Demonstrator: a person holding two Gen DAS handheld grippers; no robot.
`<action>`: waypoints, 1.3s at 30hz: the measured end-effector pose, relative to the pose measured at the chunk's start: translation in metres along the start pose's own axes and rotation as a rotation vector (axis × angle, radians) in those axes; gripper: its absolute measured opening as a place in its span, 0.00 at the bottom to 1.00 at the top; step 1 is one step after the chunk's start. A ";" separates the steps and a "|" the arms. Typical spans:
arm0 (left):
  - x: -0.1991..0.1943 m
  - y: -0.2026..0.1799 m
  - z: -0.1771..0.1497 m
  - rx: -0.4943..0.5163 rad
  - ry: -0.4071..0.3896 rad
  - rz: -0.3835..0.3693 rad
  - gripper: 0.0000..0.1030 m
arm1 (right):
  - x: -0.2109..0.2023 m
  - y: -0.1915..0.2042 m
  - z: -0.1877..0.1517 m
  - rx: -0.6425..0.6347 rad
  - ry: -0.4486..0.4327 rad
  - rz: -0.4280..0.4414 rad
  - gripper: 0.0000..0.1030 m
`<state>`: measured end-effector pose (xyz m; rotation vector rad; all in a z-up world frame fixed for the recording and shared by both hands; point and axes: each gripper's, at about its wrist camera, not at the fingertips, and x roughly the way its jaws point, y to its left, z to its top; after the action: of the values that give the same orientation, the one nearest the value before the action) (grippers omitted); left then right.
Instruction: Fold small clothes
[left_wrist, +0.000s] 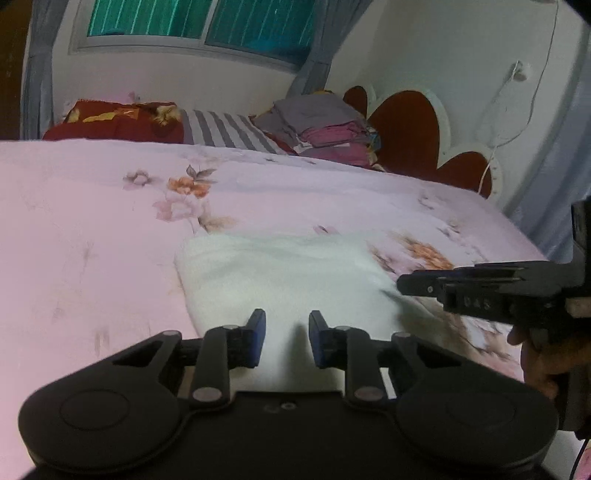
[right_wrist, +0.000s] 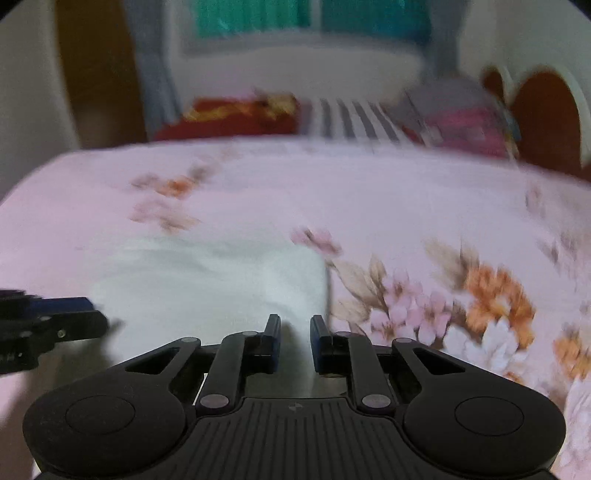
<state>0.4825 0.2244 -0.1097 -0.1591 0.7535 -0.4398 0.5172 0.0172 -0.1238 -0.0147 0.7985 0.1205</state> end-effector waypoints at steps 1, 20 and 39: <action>-0.010 -0.004 -0.009 0.004 -0.007 -0.001 0.23 | -0.015 0.005 -0.008 -0.025 -0.017 0.034 0.16; -0.075 -0.070 -0.082 -0.040 0.005 0.183 0.18 | -0.104 -0.003 -0.082 -0.008 0.010 0.117 0.16; -0.233 -0.207 -0.154 0.025 -0.221 0.344 1.00 | -0.299 -0.004 -0.181 0.080 -0.115 0.047 1.00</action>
<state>0.1585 0.1438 -0.0147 -0.0514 0.5432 -0.1009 0.1822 -0.0275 -0.0365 0.0861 0.6883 0.1326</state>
